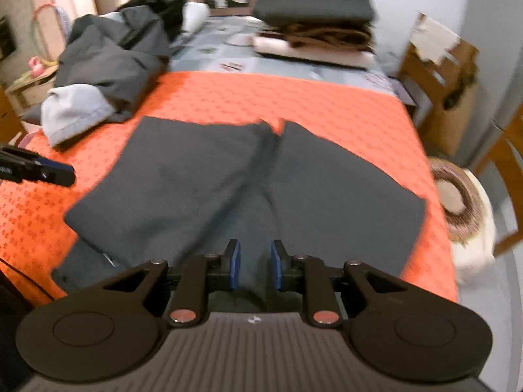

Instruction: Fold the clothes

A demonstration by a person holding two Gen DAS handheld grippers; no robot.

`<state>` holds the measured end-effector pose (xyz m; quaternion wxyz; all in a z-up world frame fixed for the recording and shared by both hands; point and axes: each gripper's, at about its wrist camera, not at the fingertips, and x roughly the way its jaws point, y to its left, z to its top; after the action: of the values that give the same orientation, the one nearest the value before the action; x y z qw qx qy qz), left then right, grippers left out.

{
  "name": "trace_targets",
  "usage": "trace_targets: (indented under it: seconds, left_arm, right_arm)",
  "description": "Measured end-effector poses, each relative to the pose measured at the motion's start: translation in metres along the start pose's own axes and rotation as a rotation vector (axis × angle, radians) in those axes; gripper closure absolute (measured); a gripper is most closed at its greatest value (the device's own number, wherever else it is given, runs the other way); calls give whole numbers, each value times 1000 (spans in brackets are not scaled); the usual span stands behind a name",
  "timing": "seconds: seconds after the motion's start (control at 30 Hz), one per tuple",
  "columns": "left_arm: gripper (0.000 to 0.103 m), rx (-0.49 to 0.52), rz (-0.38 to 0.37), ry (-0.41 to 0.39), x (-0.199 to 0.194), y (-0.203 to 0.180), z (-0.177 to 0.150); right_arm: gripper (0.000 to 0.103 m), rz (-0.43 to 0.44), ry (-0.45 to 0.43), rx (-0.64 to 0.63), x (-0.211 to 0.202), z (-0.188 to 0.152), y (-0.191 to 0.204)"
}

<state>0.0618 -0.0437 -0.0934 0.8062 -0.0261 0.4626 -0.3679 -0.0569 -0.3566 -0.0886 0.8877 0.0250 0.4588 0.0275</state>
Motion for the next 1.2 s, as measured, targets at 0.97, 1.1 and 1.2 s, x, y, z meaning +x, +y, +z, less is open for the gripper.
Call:
trace_targets:
  seconds: [0.97,1.1,1.2]
  left_arm:
    - [42,-68,372,86,13,-91,-85]
    - [56,-155,426,55,17,-91,-97]
    - [83,-210,421,31,15,-90,-98]
  right_arm:
    - [33,299,2,-665,-26,-81,-59]
    - [33,317,1,-819,-29,-96,-56]
    - [40,305,-10,-895,-30,-104,-54]
